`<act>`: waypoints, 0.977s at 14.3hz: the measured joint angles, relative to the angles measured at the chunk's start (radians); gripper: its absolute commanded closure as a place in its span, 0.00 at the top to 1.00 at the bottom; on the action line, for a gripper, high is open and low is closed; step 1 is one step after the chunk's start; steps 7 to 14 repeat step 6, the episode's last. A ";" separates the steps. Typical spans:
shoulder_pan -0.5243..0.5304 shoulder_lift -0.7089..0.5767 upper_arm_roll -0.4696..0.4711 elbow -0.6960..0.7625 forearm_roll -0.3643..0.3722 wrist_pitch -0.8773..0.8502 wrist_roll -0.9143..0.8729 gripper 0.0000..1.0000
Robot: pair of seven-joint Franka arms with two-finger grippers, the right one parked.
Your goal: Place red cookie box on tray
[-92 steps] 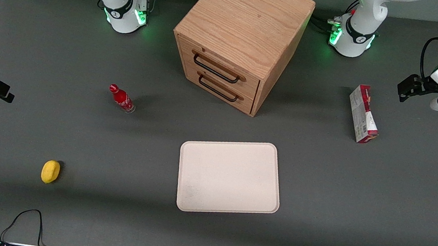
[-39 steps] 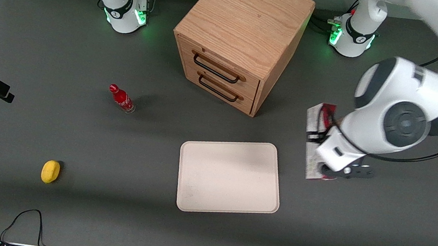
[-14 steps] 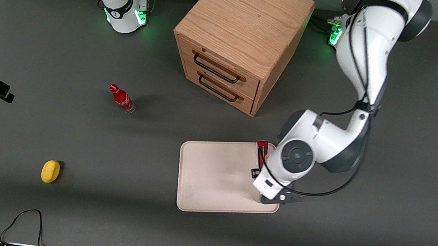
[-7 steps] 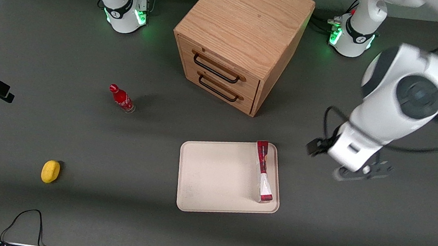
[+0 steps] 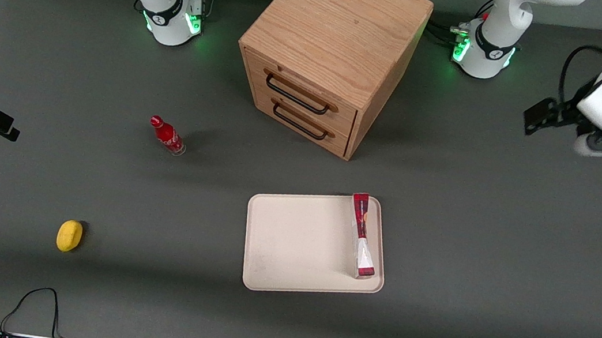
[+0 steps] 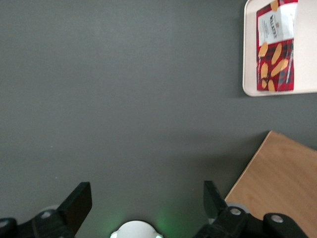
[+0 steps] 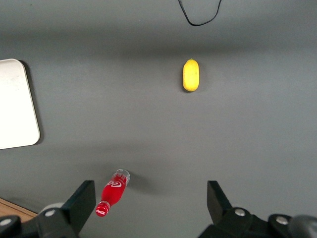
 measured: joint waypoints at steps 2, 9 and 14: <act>0.011 -0.023 0.000 -0.028 0.002 0.005 0.018 1.00; 0.018 0.000 0.001 -0.047 0.026 0.057 0.040 1.00; 0.018 0.000 0.001 -0.047 0.026 0.057 0.040 1.00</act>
